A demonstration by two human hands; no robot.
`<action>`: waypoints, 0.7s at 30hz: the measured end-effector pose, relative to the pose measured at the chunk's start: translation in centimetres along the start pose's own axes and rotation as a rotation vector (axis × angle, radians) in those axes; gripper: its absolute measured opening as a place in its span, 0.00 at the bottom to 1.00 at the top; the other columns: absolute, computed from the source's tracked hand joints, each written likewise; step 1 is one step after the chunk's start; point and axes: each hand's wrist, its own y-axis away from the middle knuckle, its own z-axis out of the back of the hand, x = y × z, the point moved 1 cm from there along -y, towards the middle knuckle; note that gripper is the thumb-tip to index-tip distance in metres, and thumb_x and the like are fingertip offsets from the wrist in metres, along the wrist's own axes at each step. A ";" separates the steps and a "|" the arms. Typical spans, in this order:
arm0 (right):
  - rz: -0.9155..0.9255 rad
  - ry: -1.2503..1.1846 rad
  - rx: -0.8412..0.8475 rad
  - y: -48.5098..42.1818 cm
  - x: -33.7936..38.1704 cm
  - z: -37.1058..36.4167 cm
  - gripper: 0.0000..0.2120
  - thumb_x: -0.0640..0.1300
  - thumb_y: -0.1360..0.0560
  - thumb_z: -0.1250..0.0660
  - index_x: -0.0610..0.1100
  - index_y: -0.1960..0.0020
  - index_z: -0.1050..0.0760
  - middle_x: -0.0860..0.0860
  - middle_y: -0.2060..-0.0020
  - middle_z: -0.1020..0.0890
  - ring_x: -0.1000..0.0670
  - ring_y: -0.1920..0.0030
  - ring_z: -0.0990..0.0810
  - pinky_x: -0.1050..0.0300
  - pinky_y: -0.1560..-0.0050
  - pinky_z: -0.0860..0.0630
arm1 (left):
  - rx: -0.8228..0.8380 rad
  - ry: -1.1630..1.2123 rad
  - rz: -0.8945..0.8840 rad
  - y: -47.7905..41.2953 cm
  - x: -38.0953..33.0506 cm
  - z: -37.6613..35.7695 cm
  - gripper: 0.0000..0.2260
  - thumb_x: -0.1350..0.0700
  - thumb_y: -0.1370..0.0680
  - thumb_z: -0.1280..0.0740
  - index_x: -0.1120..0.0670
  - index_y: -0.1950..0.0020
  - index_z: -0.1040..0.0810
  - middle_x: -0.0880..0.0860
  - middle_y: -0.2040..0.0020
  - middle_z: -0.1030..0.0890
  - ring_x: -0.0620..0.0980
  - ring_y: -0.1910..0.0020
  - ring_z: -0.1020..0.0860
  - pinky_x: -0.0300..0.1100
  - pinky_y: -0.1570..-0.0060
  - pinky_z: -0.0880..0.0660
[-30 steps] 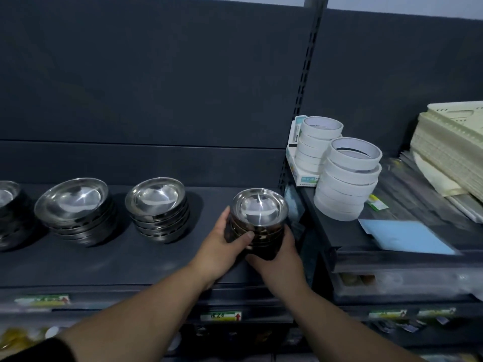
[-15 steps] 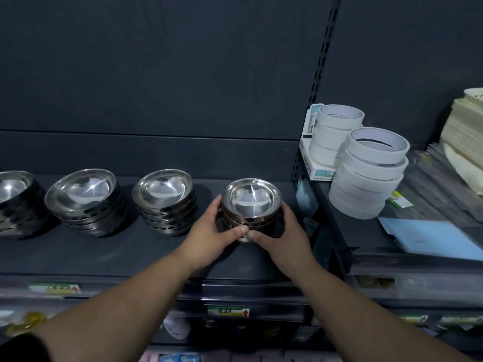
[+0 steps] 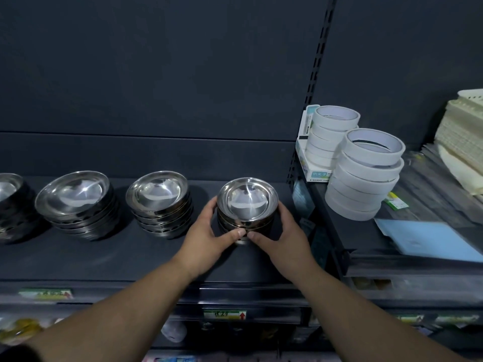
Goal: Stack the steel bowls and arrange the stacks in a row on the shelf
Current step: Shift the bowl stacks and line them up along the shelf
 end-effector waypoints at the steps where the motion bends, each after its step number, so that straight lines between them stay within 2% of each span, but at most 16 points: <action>1: 0.005 0.000 -0.005 0.0 0.0 0.0 0.35 0.42 0.32 0.22 0.65 0.36 0.37 0.75 0.47 0.29 0.82 0.48 0.33 0.85 0.52 0.38 | -0.006 -0.005 -0.008 -0.1 0.0 0.0 0.39 0.54 0.30 0.23 0.46 0.25 0.39 0.41 0.32 0.28 0.33 0.33 0.32 0.28 0.35 0.39; 5: 0.013 -0.003 -0.001 -0.4 -0.2 0.1 0.36 0.42 0.32 0.22 0.63 0.34 0.36 0.74 0.45 0.28 0.81 0.47 0.33 0.85 0.51 0.37 | -0.014 -0.032 -0.023 -0.3 0.2 0.1 0.38 0.54 0.30 0.23 0.45 0.25 0.39 0.39 0.33 0.28 0.27 0.35 0.33 0.21 0.39 0.40; 6: 0.014 0.002 0.006 -0.4 -0.3 0.1 0.36 0.42 0.32 0.22 0.61 0.32 0.36 0.73 0.44 0.28 0.80 0.46 0.33 0.85 0.50 0.38 | -0.012 -0.034 -0.017 -0.3 0.3 0.0 0.38 0.52 0.31 0.23 0.45 0.26 0.39 0.39 0.33 0.28 0.27 0.36 0.33 0.23 0.36 0.39; 9: 0.001 0.020 0.028 -0.5 -0.6 -0.1 0.40 0.43 0.33 0.22 0.57 0.27 0.38 0.68 0.41 0.27 0.74 0.41 0.31 0.84 0.47 0.38 | -0.011 -0.058 -0.008 -0.1 0.7 -0.2 0.44 0.41 0.36 0.24 0.44 0.25 0.40 0.42 0.30 0.29 0.36 0.31 0.33 0.40 0.28 0.38; 11: -0.003 0.028 0.035 -0.5 -0.8 -0.2 0.41 0.43 0.33 0.22 0.56 0.26 0.38 0.65 0.39 0.25 0.67 0.37 0.29 0.82 0.45 0.37 | -0.023 -0.086 -0.015 0.0 0.7 -0.1 0.43 0.42 0.36 0.24 0.44 0.25 0.41 0.43 0.28 0.31 0.39 0.29 0.34 0.42 0.27 0.39; 14: -0.001 0.031 0.025 -0.5 -0.8 -0.3 0.42 0.43 0.33 0.22 0.54 0.25 0.38 0.62 0.37 0.24 0.64 0.36 0.29 0.81 0.43 0.36 | -0.032 -0.085 -0.015 0.0 0.6 0.0 0.38 0.52 0.31 0.23 0.43 0.26 0.39 0.41 0.32 0.29 0.35 0.32 0.33 0.34 0.31 0.39; 18: 0.000 0.007 0.011 -0.4 -0.6 -0.4 0.41 0.42 0.33 0.22 0.53 0.26 0.37 0.64 0.39 0.24 0.66 0.38 0.28 0.82 0.45 0.36 | -0.028 -0.101 -0.024 0.0 0.4 0.3 0.35 0.55 0.30 0.24 0.39 0.30 0.39 0.30 0.39 0.30 0.19 0.41 0.35 0.20 0.40 0.40; 20: -0.006 0.002 0.011 -0.2 -0.7 -0.4 0.41 0.42 0.33 0.22 0.53 0.26 0.37 0.66 0.40 0.25 0.70 0.40 0.29 0.83 0.46 0.37 | -0.020 -0.103 -0.011 0.0 0.3 0.4 0.36 0.56 0.29 0.24 0.40 0.28 0.40 0.33 0.38 0.29 0.20 0.41 0.34 0.18 0.41 0.41; 21: -0.011 0.002 0.012 -0.1 -0.6 -0.5 0.41 0.43 0.33 0.22 0.54 0.26 0.37 0.67 0.41 0.26 0.73 0.42 0.30 0.84 0.47 0.37 | -0.016 -0.106 -0.005 0.0 0.3 0.5 0.37 0.55 0.29 0.24 0.42 0.27 0.40 0.35 0.36 0.29 0.23 0.39 0.33 0.20 0.38 0.41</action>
